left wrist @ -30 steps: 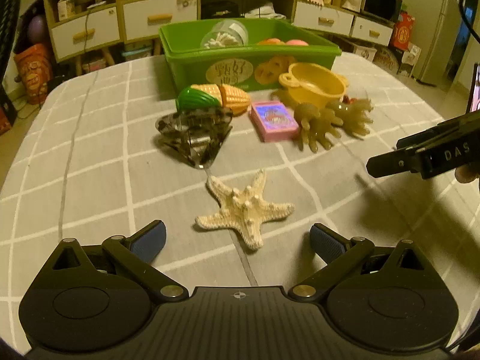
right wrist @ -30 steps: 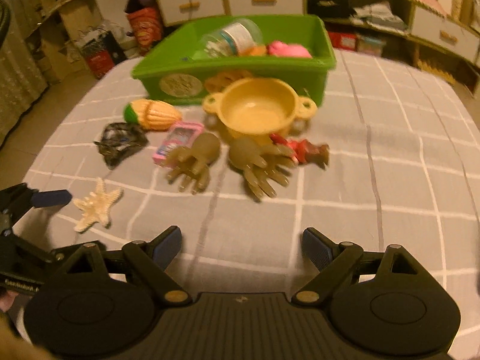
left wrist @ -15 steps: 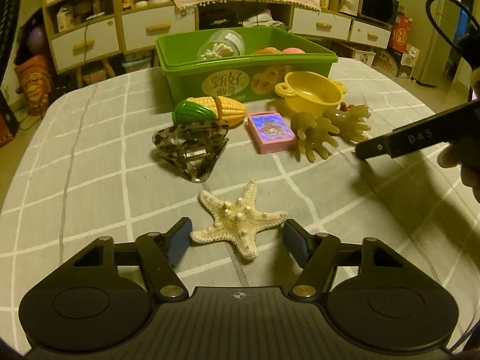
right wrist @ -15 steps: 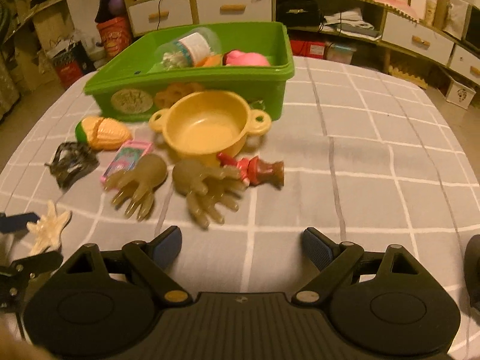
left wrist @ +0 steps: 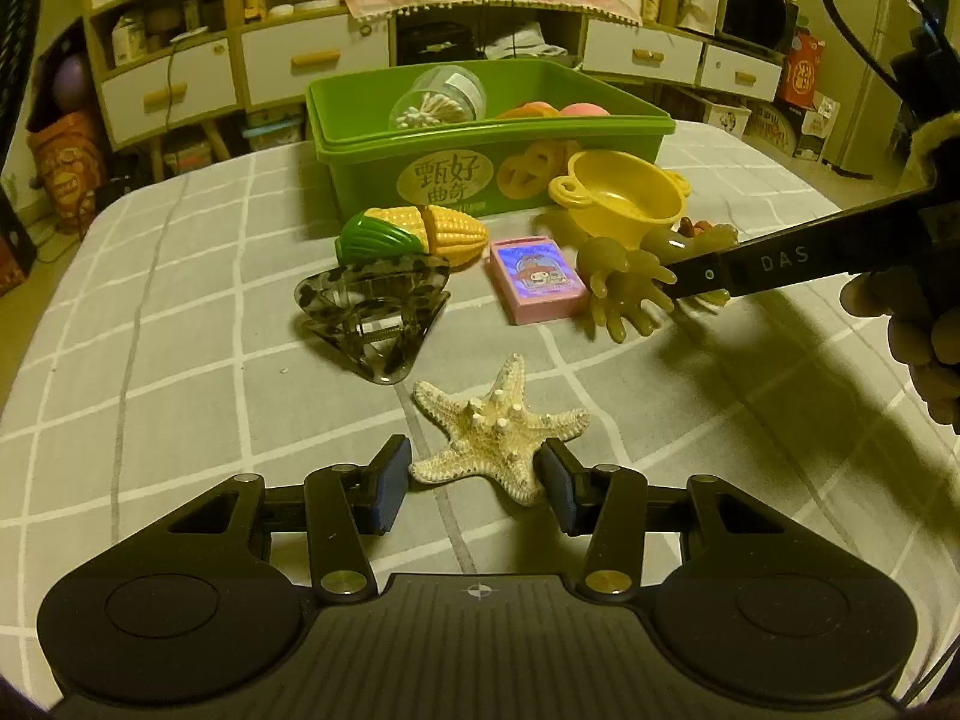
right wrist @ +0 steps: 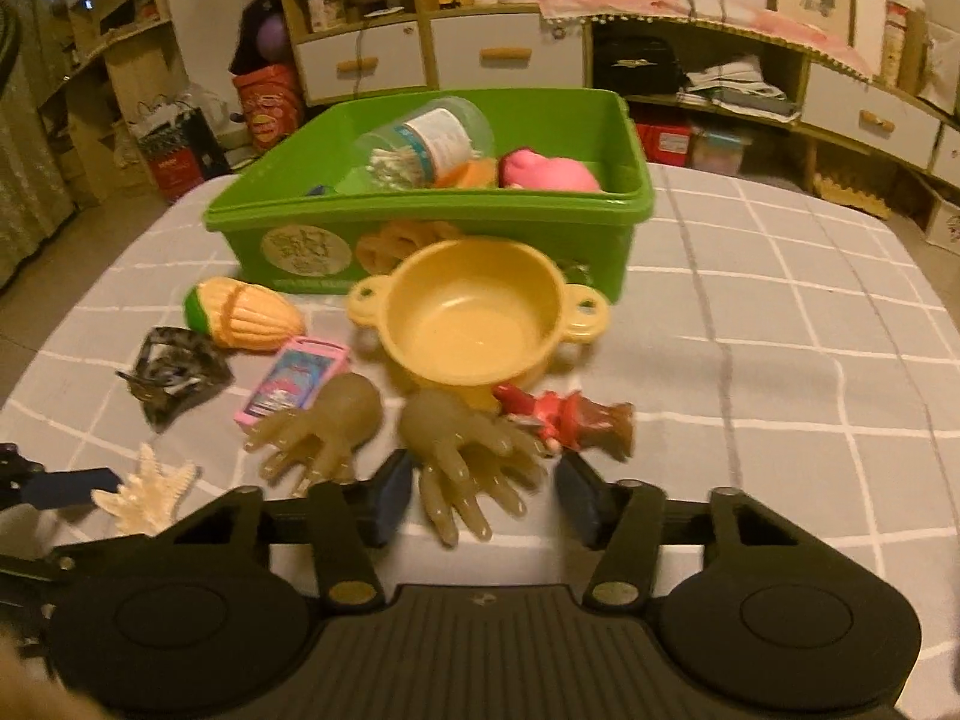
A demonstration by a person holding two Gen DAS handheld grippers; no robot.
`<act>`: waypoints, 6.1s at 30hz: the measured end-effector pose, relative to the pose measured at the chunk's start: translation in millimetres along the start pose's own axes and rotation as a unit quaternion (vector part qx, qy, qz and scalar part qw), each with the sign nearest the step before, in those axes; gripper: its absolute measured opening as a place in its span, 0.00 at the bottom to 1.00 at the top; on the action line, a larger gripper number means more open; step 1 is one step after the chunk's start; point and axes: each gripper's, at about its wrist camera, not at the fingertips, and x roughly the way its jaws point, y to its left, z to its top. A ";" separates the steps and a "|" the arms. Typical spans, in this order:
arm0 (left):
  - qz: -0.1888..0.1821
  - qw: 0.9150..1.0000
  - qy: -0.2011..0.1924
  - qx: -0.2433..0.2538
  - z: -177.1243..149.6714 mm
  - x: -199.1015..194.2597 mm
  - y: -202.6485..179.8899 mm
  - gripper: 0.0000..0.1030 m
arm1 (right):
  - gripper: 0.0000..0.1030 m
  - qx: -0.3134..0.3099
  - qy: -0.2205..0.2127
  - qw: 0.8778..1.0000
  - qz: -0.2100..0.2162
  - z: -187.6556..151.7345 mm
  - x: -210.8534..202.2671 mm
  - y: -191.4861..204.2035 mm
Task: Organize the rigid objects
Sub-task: 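Grasp the beige starfish with the left tool while the right tool grasps a brown rubber hand, then lift the starfish with the left tool while the right tool lifts the rubber hand, then carry the starfish with the left tool while the right tool carries the rubber hand over the bin, then open the left tool to drop the starfish while the right tool drops the rubber hand into the bin, then withdraw both tools from the bin back over the remaining toys, then grasp the second brown rubber hand with the left tool while the right tool grasps the red-brown figurine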
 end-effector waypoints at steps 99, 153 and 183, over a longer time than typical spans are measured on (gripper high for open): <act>0.020 0.993 -0.025 -0.118 182.9 86.3 62.5 0.70 | 0.35 0.269 0.003 0.955 0.128 121.7 44.4 -28.9; 0.011 0.993 -0.024 -0.111 73.9 -2.4 26.3 0.98 | 0.59 0.095 -0.043 0.994 0.011 33.6 -61.2 -10.8; -0.039 0.997 -0.058 -0.015 36.1 22.6 -66.5 0.73 | 0.62 0.086 0.058 0.993 -0.058 13.5 -8.9 -26.1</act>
